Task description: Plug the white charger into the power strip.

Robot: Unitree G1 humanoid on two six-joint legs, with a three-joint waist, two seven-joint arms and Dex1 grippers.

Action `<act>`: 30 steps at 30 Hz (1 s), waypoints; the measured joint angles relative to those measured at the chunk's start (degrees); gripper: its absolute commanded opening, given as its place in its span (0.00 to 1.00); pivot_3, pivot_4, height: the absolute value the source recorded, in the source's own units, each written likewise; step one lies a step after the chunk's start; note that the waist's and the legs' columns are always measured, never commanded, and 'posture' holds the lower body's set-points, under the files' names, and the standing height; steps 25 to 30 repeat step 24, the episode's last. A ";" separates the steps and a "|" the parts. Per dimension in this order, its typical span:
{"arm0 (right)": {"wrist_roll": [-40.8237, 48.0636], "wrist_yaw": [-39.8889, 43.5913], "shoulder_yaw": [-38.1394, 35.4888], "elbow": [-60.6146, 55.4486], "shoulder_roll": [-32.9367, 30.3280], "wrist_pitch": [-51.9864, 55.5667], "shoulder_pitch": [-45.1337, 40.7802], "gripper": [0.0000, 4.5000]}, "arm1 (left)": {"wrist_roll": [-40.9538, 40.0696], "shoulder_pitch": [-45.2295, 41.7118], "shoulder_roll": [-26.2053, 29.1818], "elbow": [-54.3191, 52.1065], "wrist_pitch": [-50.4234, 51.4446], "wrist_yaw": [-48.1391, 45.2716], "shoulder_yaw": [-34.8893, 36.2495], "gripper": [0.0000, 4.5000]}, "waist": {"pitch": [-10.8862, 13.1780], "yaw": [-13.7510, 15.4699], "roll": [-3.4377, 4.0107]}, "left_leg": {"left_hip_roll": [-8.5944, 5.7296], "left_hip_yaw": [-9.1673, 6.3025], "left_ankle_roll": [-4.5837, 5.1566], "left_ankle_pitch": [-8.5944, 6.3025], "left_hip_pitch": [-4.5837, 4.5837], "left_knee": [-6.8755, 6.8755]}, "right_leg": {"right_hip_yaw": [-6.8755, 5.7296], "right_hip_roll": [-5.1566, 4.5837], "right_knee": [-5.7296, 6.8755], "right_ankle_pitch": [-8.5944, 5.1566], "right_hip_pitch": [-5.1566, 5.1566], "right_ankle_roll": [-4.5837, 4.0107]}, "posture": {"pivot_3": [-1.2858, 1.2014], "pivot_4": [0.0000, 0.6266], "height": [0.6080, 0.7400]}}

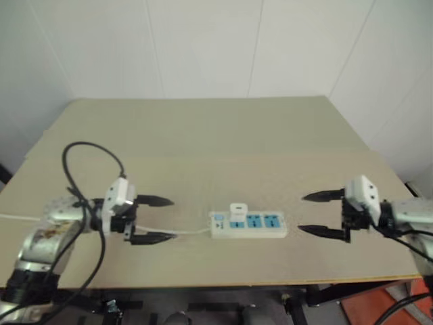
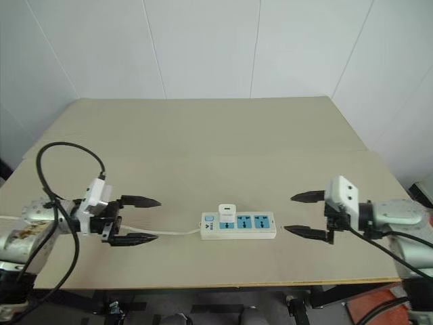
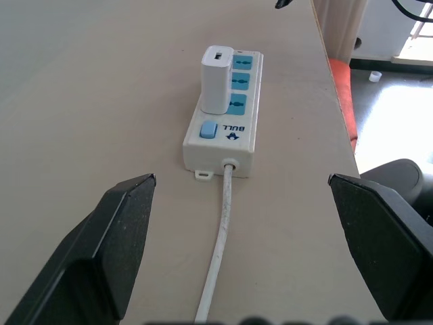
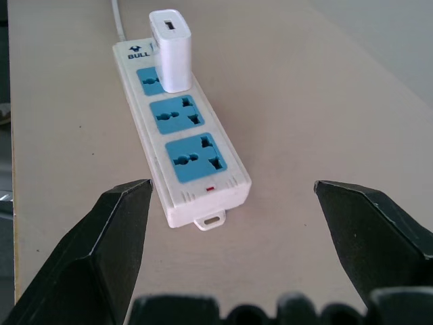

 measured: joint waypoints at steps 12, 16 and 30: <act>1.18 -2.48 -2.09 -7.15 0.06 1.64 3.37 1.00 | -2.00 0.85 -1.09 -2.22 2.44 2.09 0.82 0.99 | 0.00 -0.03 -0.01 | 0.00 0.06 -0.07 0.04 -0.03 0.00 | 0.06 0.01 0.01 0.02 -0.04 0.02 | 0.52 0.24 1.00; 1.16 -3.18 -2.09 -7.60 0.06 2.70 3.62 1.00 | -1.98 0.43 -1.51 -2.22 2.42 2.36 0.76 0.99 | 0.00 0.00 -0.01 | 0.00 0.06 -0.07 0.04 -0.04 0.01 | 0.06 0.01 0.01 0.03 -0.05 0.02 | 0.52 0.24 1.00; 0.94 -3.32 -2.09 -8.57 -0.14 3.25 4.07 1.00 | -1.64 -1.05 -1.84 -2.10 2.20 2.66 0.06 0.99 | 0.00 -0.02 -0.01 | 0.00 0.06 -0.08 0.05 -0.02 0.02 | 0.06 0.01 0.04 0.04 -0.04 0.02 | 0.52 0.24 1.00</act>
